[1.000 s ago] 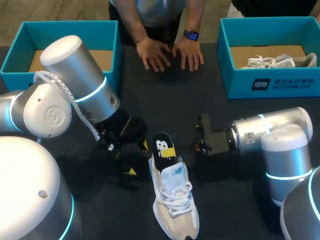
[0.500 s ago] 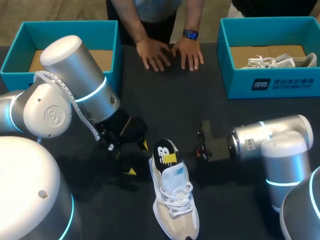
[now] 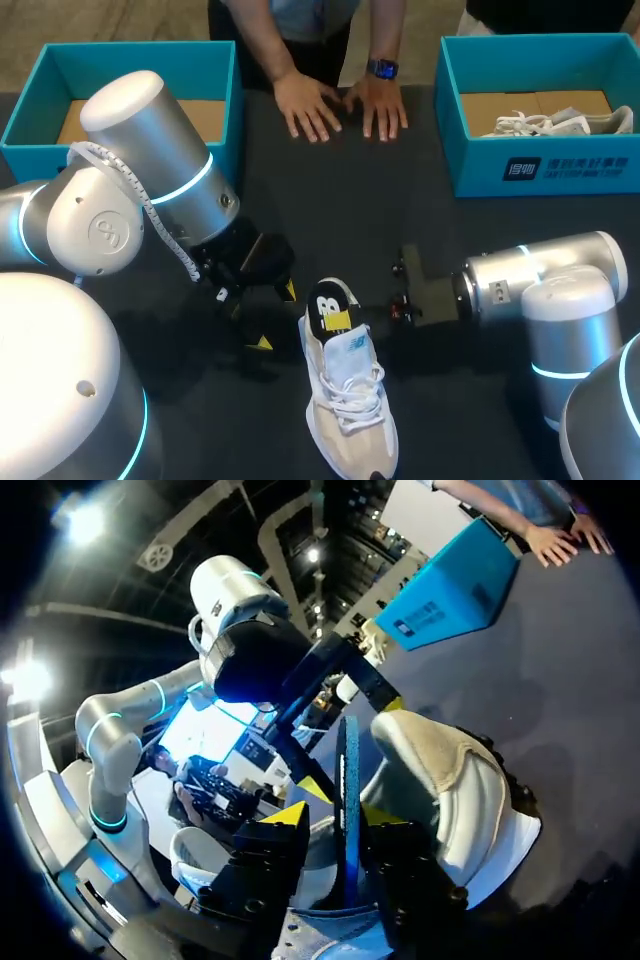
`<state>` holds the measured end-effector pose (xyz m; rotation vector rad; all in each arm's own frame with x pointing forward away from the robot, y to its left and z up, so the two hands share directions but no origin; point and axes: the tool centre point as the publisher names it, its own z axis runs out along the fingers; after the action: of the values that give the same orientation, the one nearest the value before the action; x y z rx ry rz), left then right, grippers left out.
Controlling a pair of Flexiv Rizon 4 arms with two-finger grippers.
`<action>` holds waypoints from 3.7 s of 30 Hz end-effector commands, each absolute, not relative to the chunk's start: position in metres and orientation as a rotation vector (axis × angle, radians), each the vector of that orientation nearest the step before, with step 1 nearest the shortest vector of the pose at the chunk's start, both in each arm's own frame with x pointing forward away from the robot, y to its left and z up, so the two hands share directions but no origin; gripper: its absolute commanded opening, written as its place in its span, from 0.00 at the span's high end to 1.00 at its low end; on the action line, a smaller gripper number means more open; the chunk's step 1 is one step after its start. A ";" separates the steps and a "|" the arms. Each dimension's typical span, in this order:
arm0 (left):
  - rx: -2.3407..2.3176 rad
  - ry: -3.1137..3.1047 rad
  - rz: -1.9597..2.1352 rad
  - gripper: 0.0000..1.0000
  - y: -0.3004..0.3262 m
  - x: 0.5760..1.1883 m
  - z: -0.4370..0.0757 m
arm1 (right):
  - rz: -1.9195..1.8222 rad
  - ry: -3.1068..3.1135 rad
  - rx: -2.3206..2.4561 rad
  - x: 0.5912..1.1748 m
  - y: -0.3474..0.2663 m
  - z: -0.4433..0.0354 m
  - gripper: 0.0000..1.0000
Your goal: Take the shoe out of the shoebox, open the shoe tongue, remove and reinsert the insole, then place the shoe into the shoebox
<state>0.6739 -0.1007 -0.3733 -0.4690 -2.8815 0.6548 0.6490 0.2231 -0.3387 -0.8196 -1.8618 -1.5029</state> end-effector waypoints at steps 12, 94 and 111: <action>-0.468 -2.886 0.650 0.00 -0.101 0.673 -0.373 | -1.510 -1.892 -0.764 0.666 0.236 -0.325 1.00; -0.468 -2.886 0.650 0.00 -0.101 0.673 -0.373 | -1.397 -1.976 -0.974 0.657 0.225 -0.338 1.00; -0.468 -2.886 0.650 0.00 -0.101 0.673 -0.373 | -1.443 -2.041 -0.957 0.663 0.222 -0.316 0.23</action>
<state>0.6739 -0.1007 -0.3733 -0.4690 -2.8816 0.6548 0.6648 0.2230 -0.3207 -0.9475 -2.0303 -1.4543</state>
